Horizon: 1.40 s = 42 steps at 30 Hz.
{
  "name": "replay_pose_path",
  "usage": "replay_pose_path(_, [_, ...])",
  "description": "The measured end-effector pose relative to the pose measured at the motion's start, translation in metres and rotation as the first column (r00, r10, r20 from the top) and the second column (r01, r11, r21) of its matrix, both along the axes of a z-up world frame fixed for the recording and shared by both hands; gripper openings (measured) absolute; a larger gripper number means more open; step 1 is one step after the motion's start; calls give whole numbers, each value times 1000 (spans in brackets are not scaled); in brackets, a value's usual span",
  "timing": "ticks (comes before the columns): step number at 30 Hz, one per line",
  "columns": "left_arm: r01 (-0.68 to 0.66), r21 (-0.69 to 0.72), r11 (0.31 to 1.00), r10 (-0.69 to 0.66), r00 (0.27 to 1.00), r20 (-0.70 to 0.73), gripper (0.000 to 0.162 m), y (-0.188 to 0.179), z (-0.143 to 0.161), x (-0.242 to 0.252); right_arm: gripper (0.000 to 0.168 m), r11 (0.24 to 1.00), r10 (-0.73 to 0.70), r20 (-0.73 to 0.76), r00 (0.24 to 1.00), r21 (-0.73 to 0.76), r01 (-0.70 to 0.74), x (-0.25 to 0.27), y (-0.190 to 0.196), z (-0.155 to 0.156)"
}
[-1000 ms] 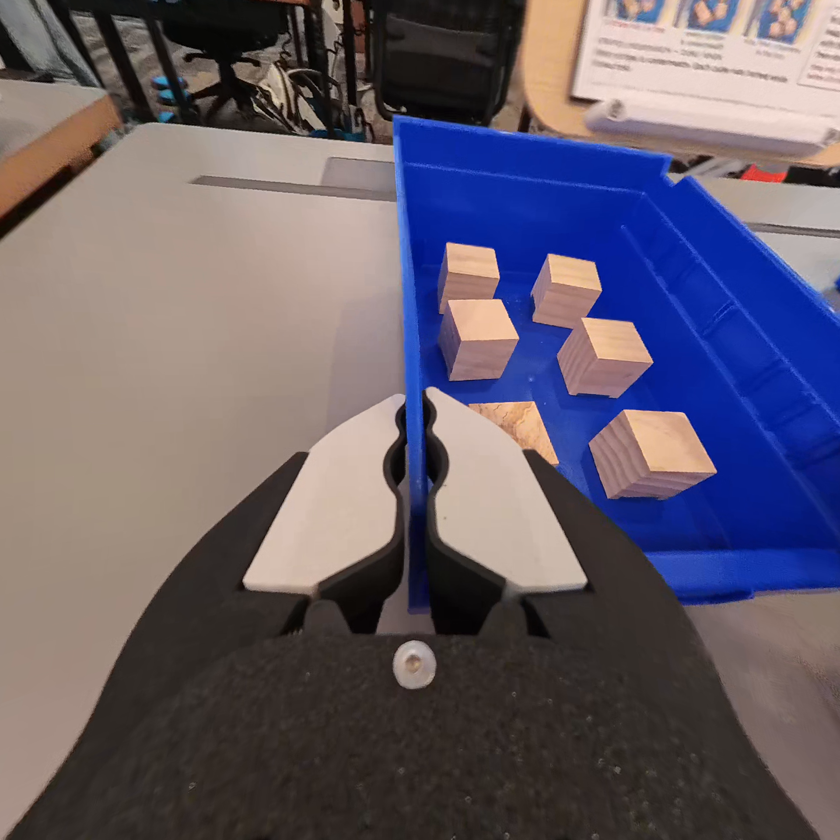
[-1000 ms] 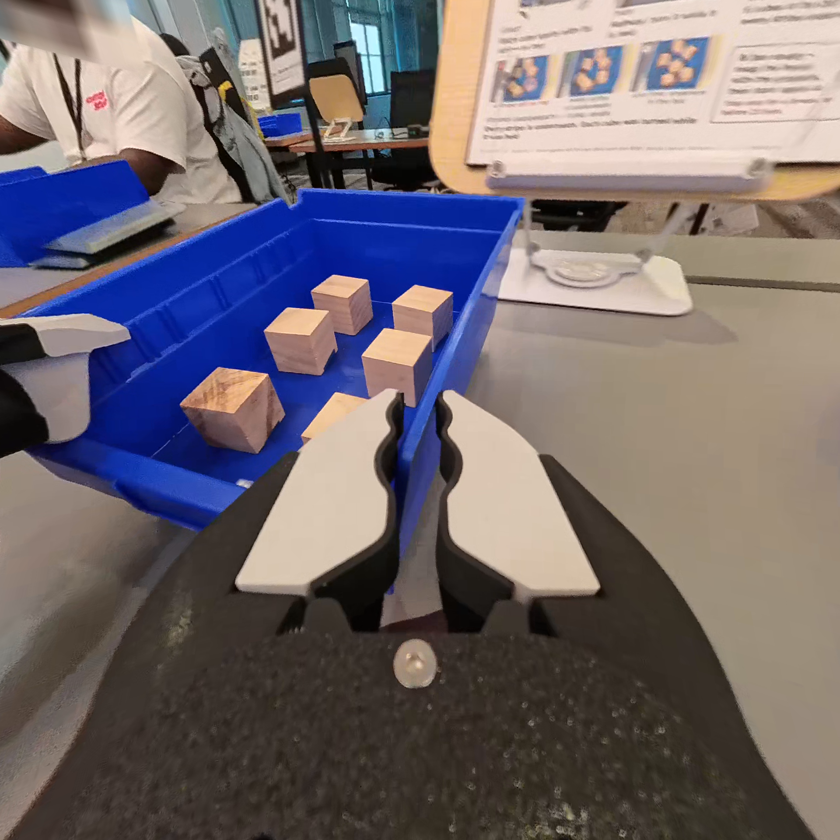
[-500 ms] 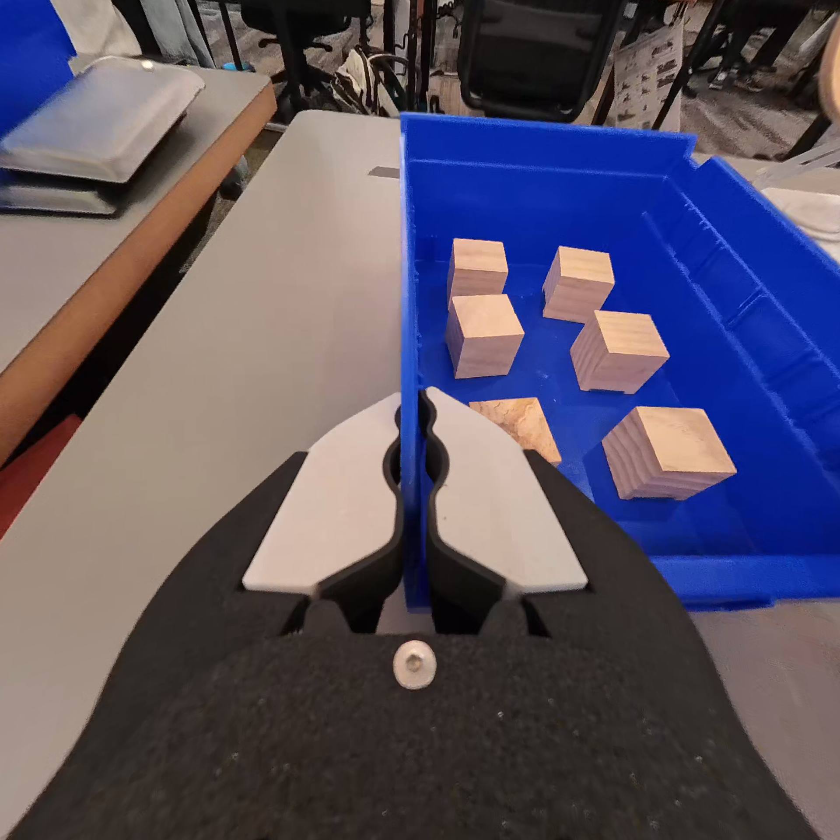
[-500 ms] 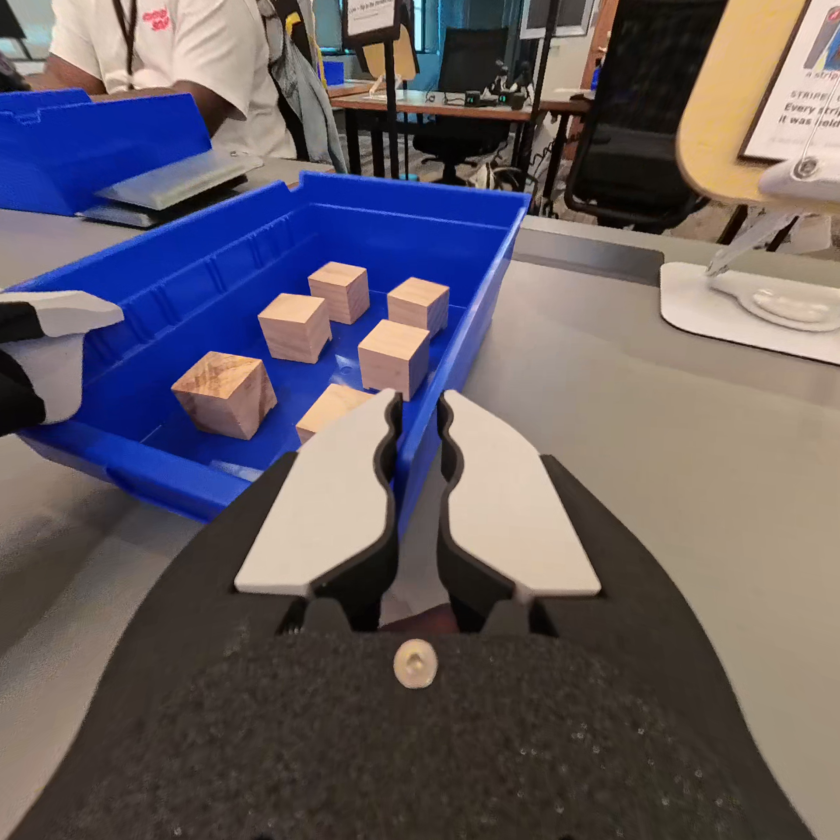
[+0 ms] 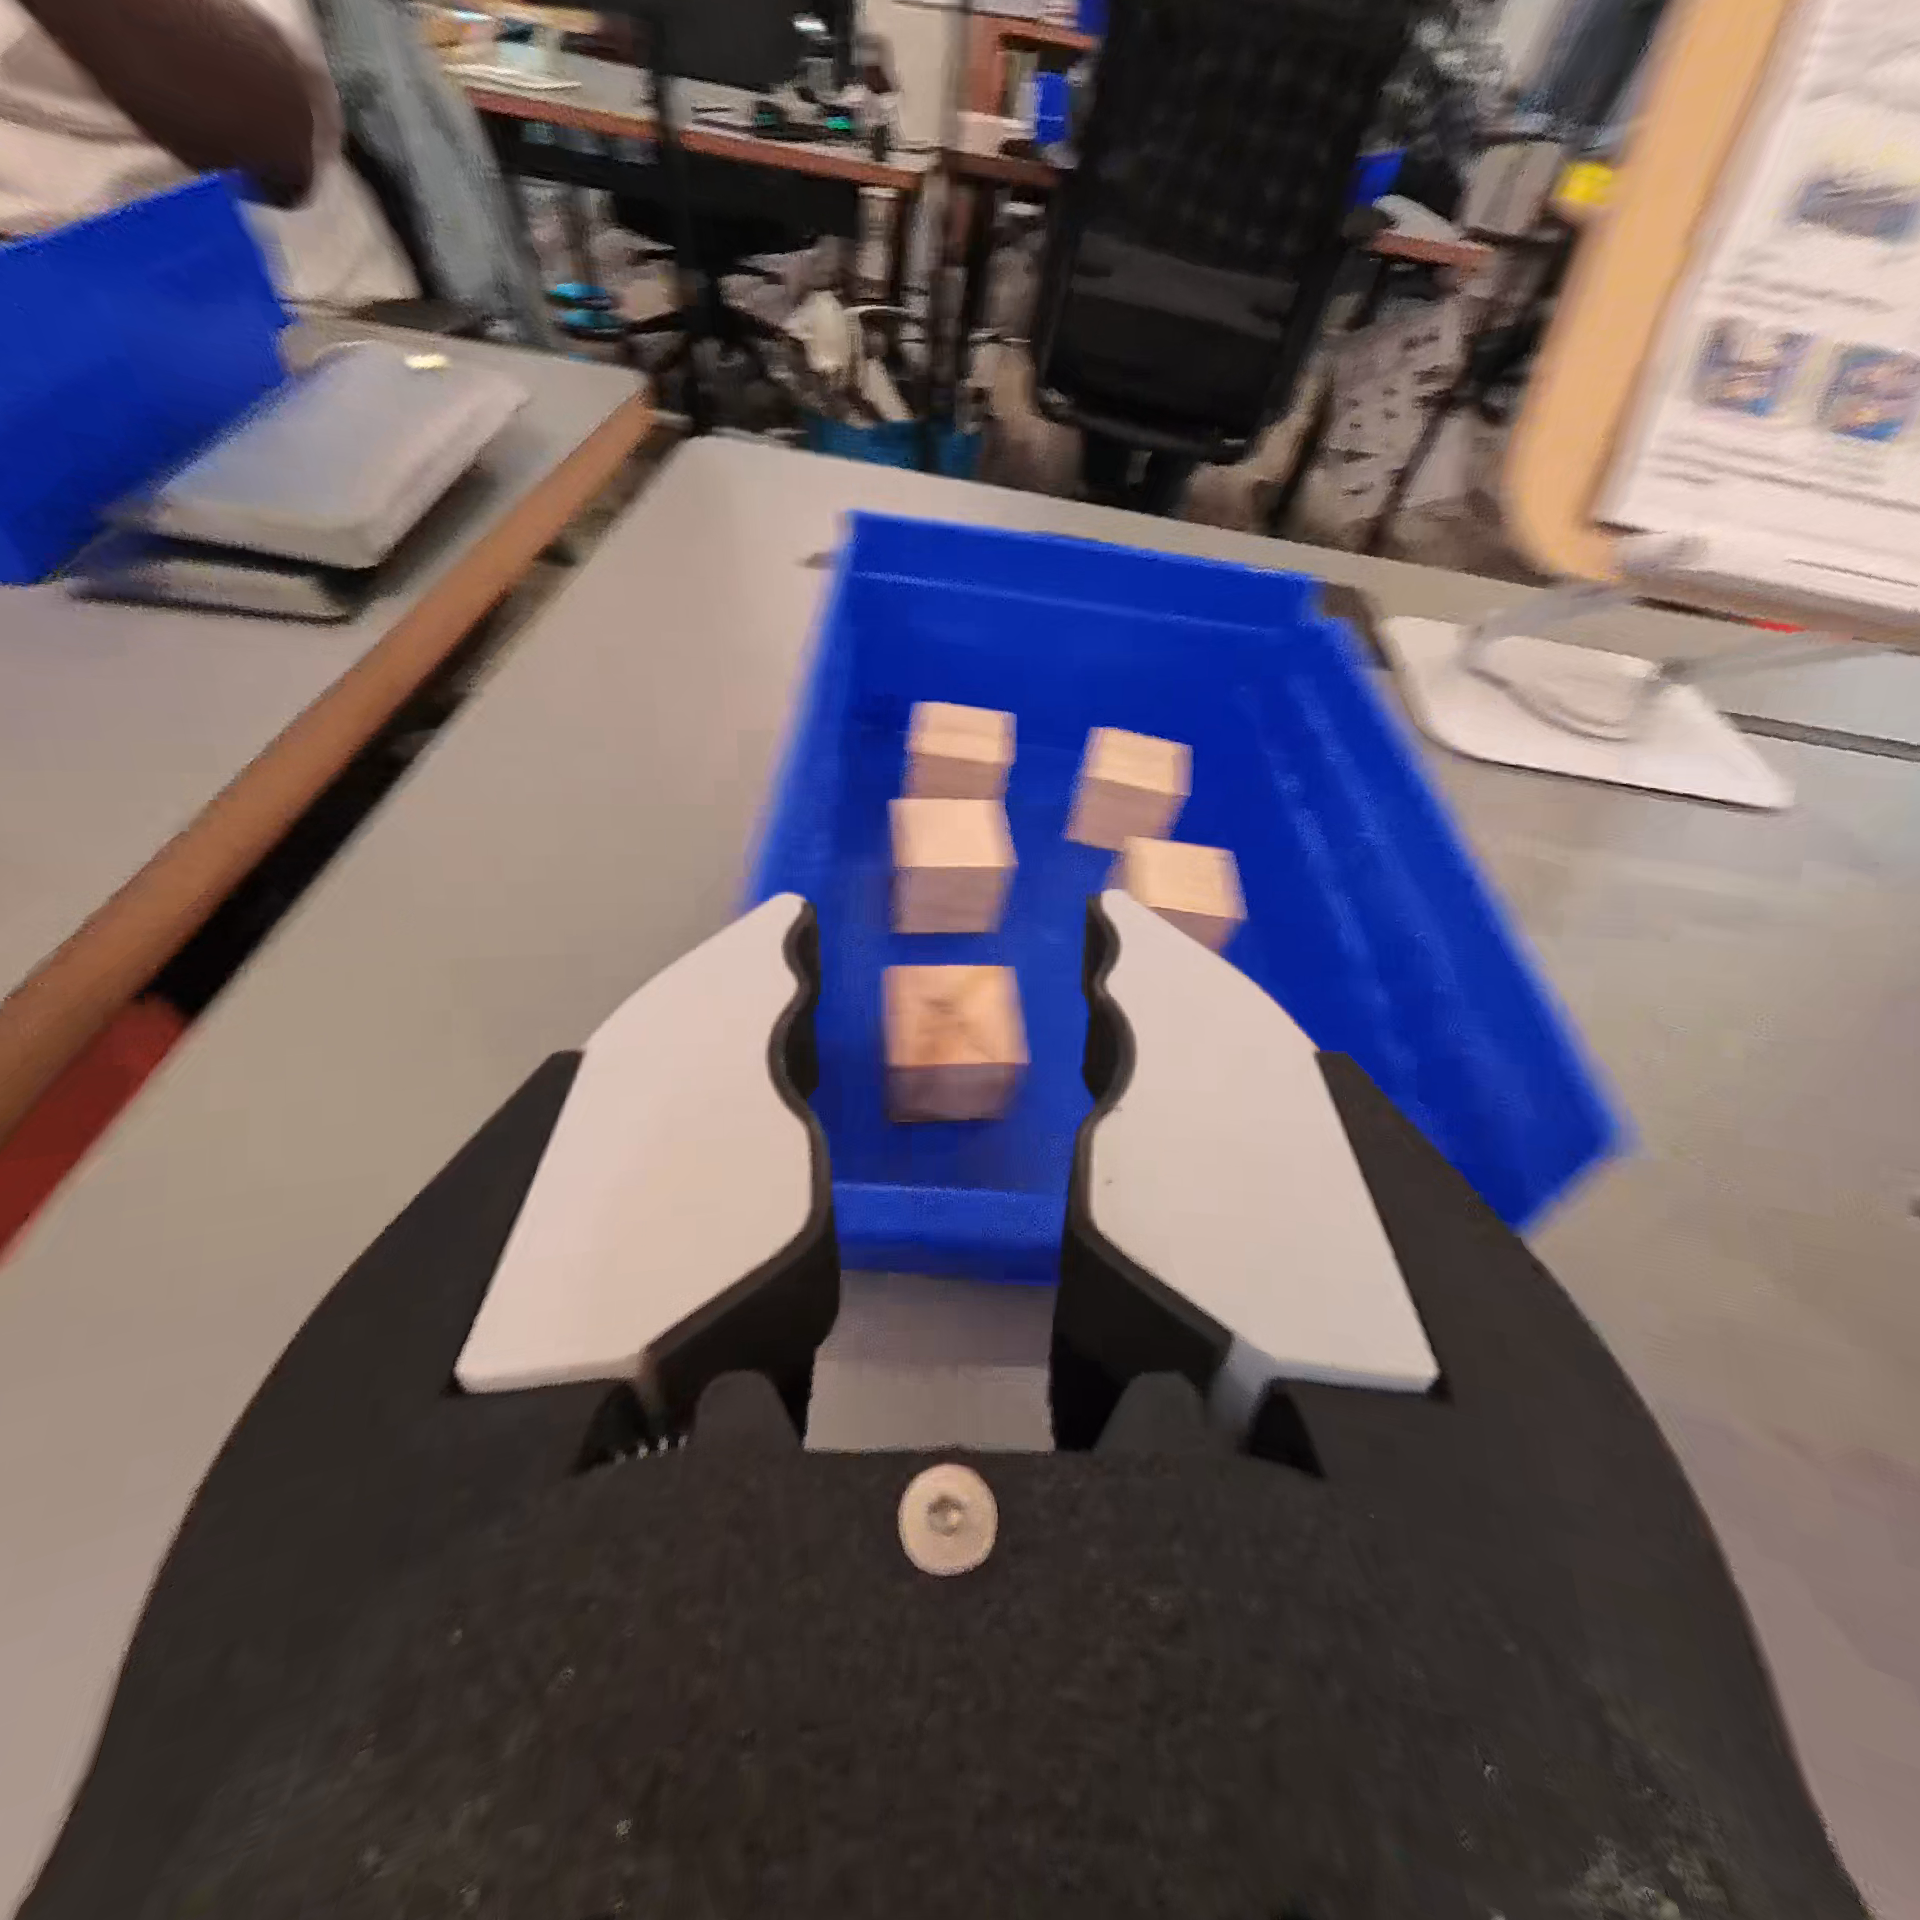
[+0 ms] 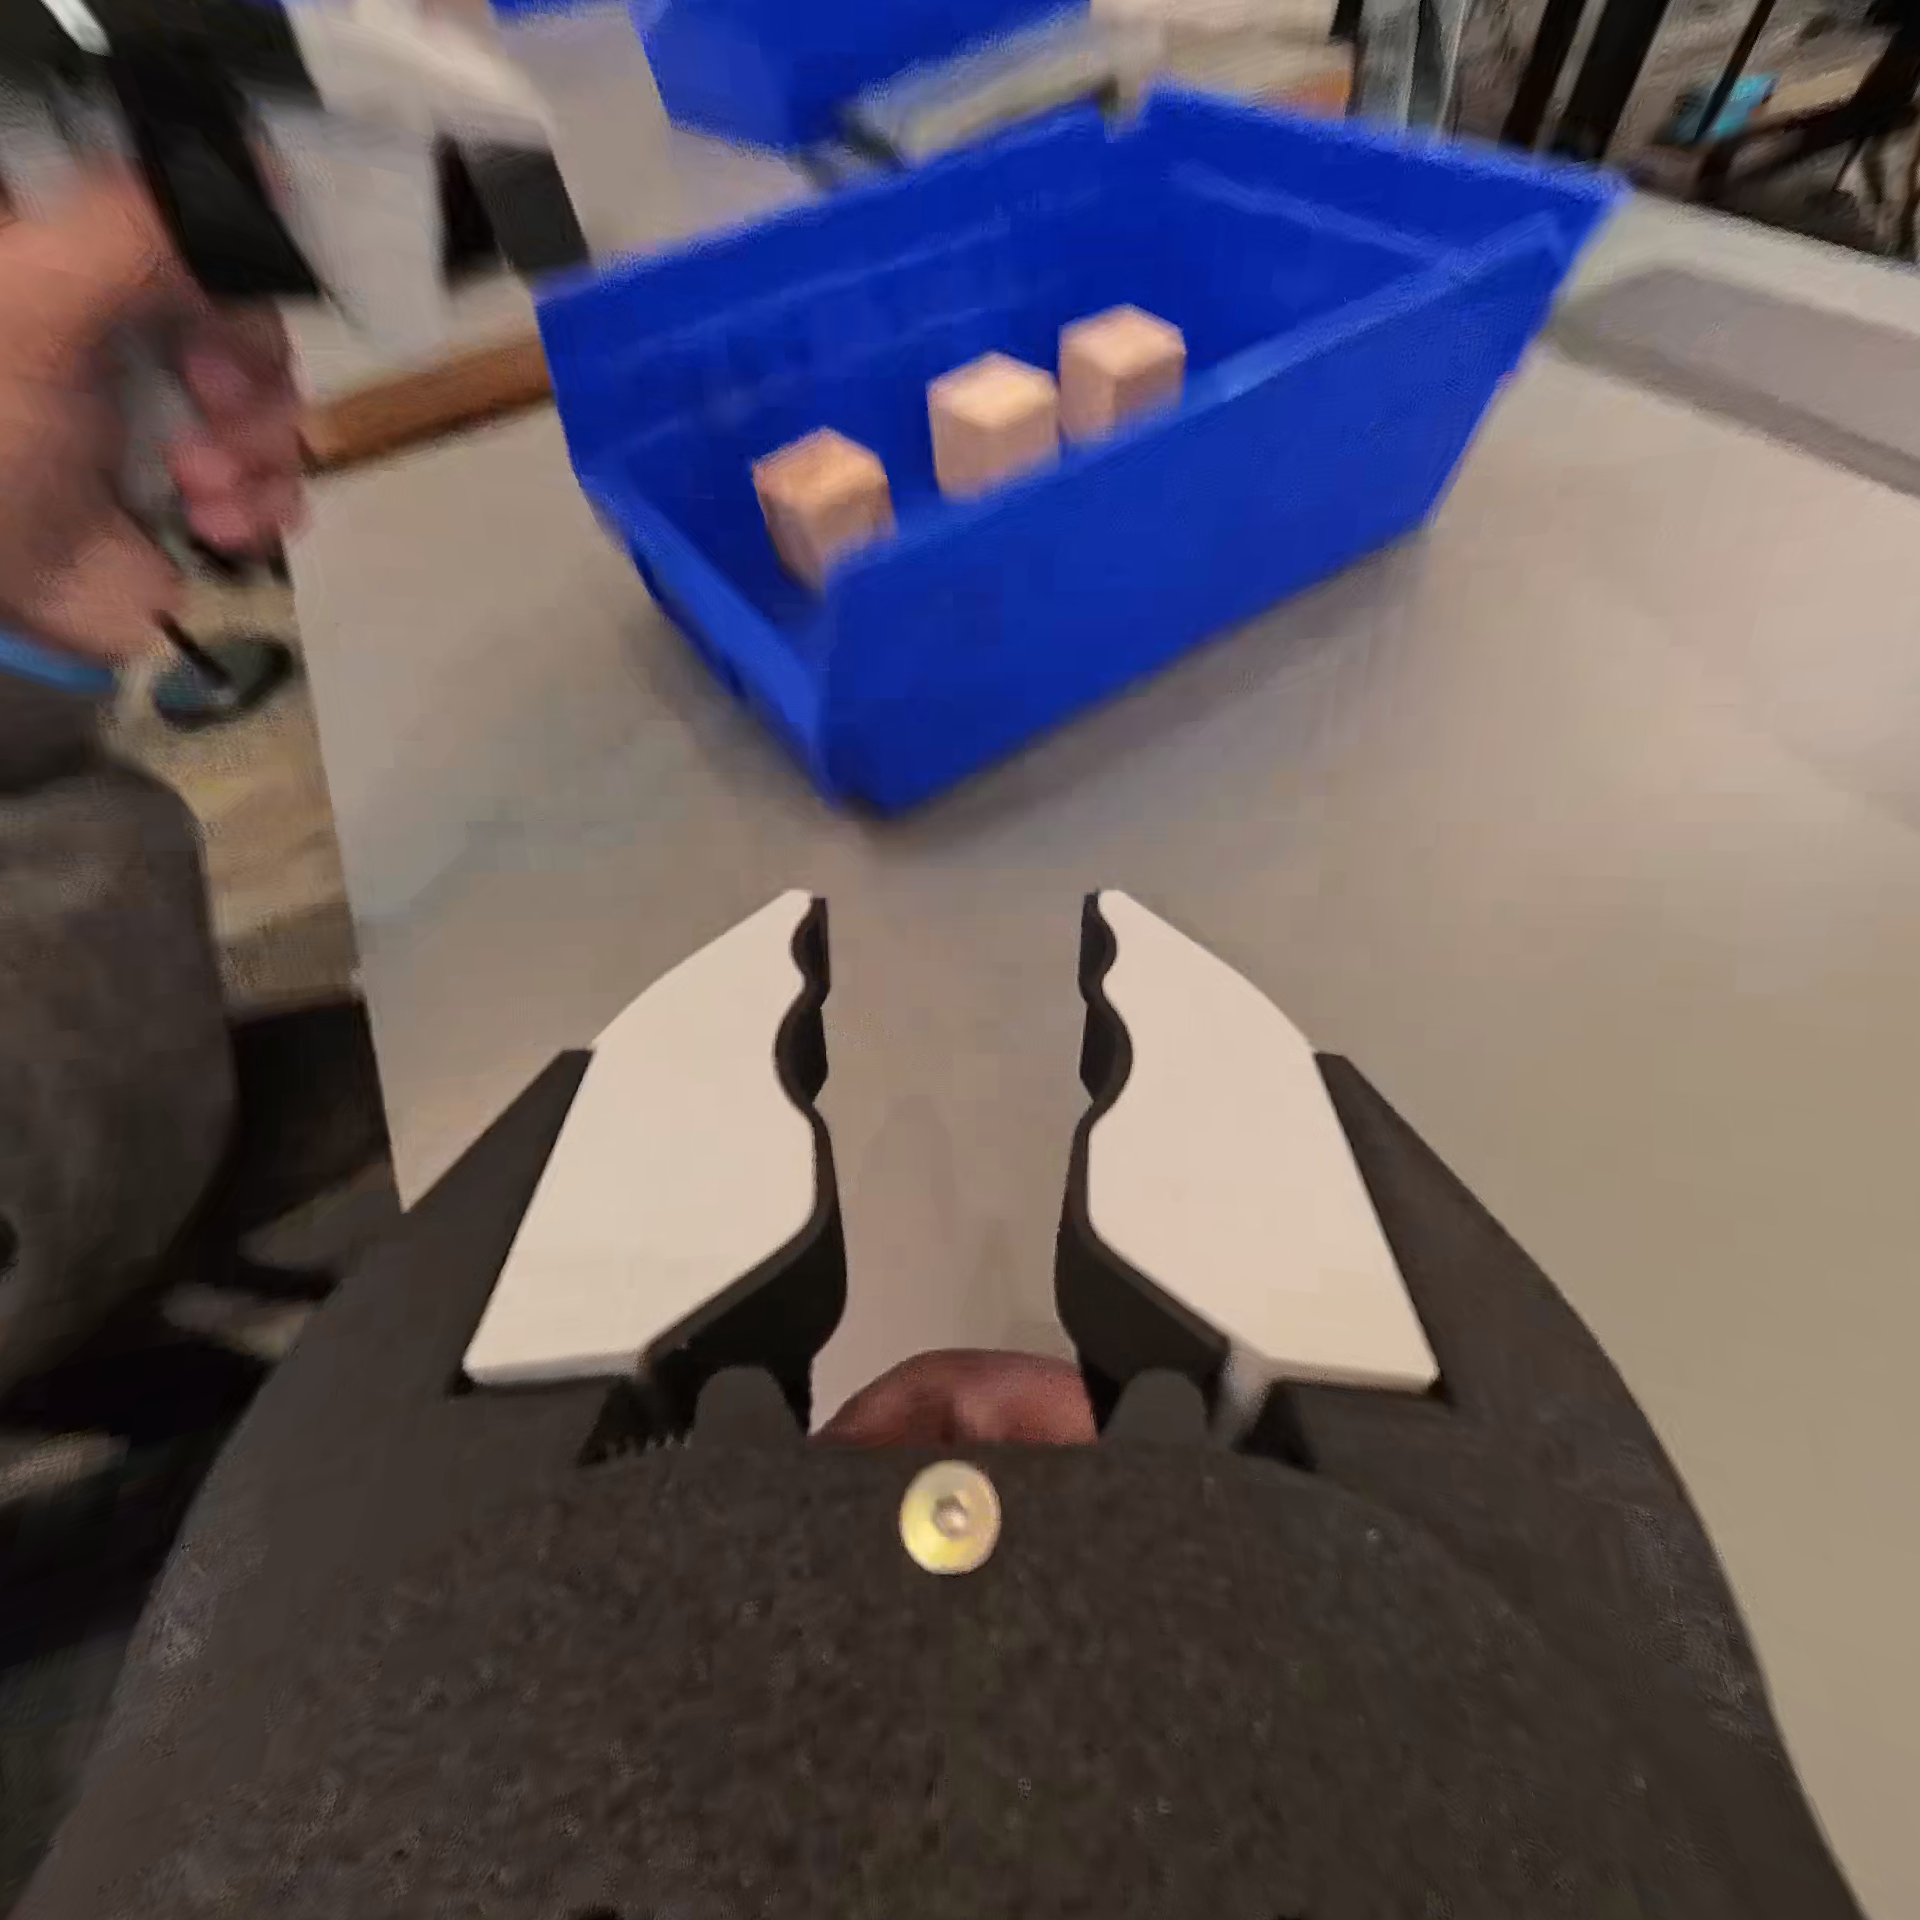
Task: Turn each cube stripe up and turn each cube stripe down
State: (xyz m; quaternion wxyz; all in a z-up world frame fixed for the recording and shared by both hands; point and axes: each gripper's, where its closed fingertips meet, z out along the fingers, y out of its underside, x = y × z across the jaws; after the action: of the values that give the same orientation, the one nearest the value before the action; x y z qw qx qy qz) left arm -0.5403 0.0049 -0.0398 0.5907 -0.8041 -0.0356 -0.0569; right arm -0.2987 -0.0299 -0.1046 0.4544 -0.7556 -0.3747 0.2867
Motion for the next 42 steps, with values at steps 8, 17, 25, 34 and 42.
replay_pose_path(8, [524, -2, 852, -522, 849, 85, 51, -25, -14, 258, 51, 943, -331, 85, 940, 72, 326, 204, 24, -19])
replay_pose_path(17, [492, 30, 870, -493, 870, 8, 51, -30, -52, 296, 38, 744, -512, -235, 827, 360, 563, 273, 0, 27])
replay_pose_path(25, [476, -14, 879, -475, 879, 41, 52, -30, -65, 278, 43, 779, -511, -171, 842, 322, 538, 263, -2, 19])
replay_pose_path(34, [506, -75, 859, -505, 862, 28, 54, -39, -48, 276, 42, 800, -517, -189, 835, 241, 550, 269, 5, 9])
replay_pose_path(42, [338, -409, 848, -359, 933, 28, 70, -12, -4, 143, 43, 813, -489, -190, 851, 255, 524, 263, 4, 10])
